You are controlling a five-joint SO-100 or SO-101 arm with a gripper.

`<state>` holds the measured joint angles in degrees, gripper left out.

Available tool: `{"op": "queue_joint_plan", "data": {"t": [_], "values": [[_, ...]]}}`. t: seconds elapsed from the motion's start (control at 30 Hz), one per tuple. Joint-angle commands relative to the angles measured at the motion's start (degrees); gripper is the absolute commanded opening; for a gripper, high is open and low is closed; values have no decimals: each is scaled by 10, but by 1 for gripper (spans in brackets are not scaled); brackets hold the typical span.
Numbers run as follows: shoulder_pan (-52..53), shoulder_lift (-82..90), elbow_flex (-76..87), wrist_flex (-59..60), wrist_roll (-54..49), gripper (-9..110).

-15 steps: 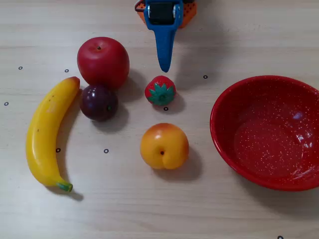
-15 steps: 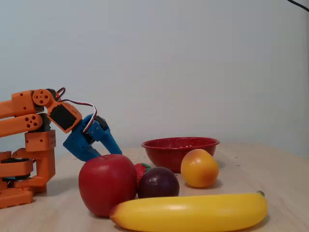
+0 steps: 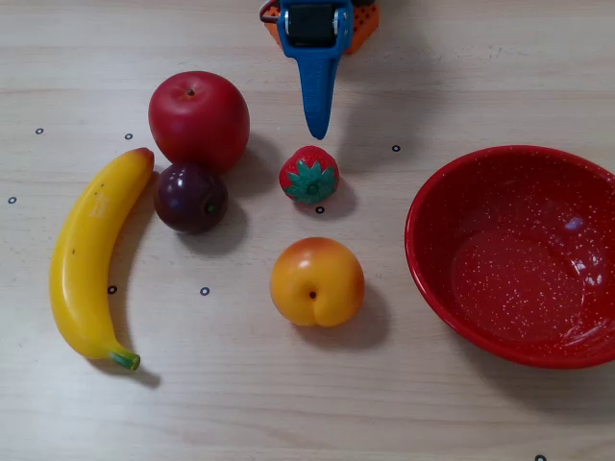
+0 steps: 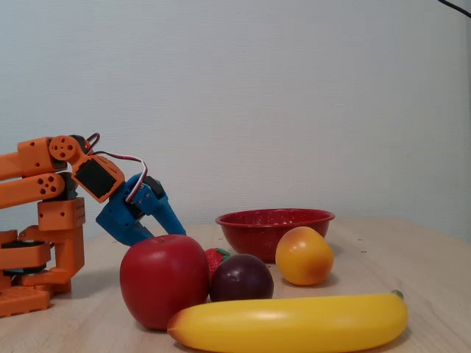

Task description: Put the peach in the red bowl.

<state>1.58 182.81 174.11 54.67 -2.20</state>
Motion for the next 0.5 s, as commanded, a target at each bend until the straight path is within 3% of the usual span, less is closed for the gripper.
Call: {"op": "queue_joint_plan", "data": {"t": [0.0, 0.47], "values": [[-25, 10, 4, -15, -27, 0], [-18, -35, -18, -23, -17, 0]]}}
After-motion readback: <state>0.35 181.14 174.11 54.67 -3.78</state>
